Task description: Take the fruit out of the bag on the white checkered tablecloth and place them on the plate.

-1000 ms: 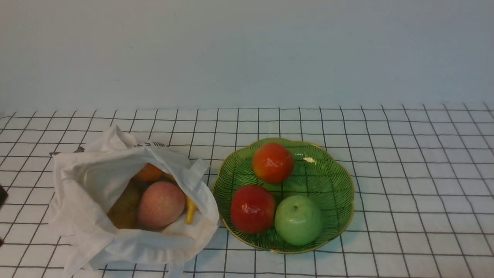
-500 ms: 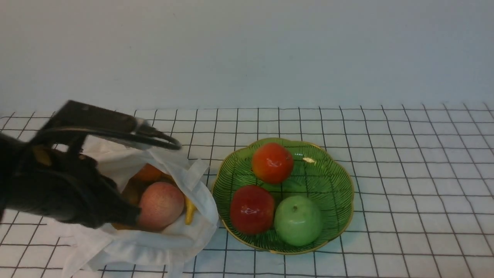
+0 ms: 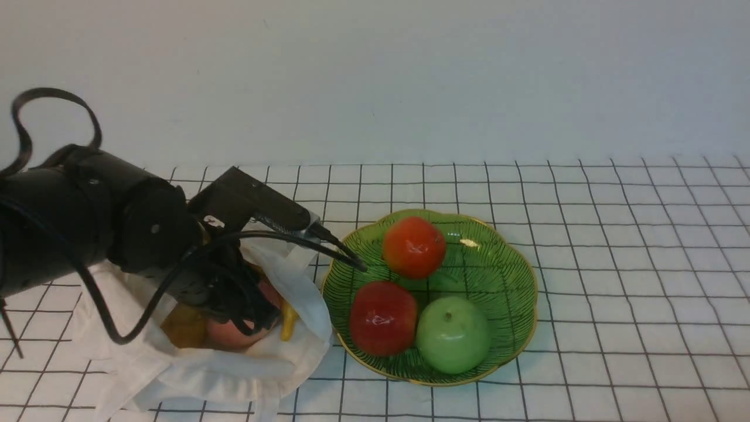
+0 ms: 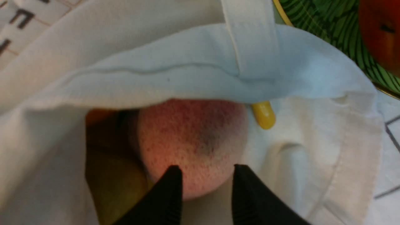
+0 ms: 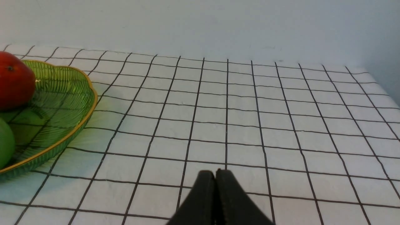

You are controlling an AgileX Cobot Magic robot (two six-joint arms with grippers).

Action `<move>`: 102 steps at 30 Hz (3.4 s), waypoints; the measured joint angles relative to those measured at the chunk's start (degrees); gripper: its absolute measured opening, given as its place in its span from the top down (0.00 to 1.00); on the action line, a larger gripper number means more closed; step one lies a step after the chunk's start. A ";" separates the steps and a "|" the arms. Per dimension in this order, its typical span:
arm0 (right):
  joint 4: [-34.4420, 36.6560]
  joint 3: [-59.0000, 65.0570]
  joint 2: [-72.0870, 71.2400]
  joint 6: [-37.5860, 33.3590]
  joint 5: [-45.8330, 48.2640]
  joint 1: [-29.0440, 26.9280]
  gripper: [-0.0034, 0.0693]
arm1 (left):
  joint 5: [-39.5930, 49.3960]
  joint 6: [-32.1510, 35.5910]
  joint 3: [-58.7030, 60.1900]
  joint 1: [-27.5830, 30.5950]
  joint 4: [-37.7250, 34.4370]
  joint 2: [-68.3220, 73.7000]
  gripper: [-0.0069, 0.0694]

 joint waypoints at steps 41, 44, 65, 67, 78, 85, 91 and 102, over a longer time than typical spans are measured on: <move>0.00 0.00 0.00 0.00 0.00 0.00 0.97 | 9.08 -16.41 -0.24 -0.17 -4.49 -10.27 0.20; 0.00 0.00 0.00 0.00 0.00 0.00 0.97 | 8.82 -12.31 -0.24 -0.23 -13.12 -11.96 0.20; -0.11 0.00 0.00 0.00 0.00 -0.04 0.97 | -23.75 47.27 -11.19 -16.23 -80.15 8.37 0.20; -0.11 0.00 0.00 0.00 0.00 -0.04 0.97 | -24.35 51.59 -14.81 -16.26 -83.85 13.17 0.20; -0.06 0.00 0.00 0.00 0.00 -0.06 0.97 | -26.11 56.44 -16.41 -16.28 -85.75 18.51 0.07; -0.06 0.00 0.00 0.00 0.00 -0.06 0.97 | -26.11 56.68 -16.46 -15.79 -84.42 16.63 0.02; -0.06 0.00 0.00 0.00 0.00 -0.06 0.97 | -26.16 56.75 -14.82 -13.18 -82.43 6.91 0.37; -0.06 0.00 0.00 0.00 0.00 -0.06 0.97 | -26.03 57.02 0.15 -2.97 -76.23 -25.55 0.92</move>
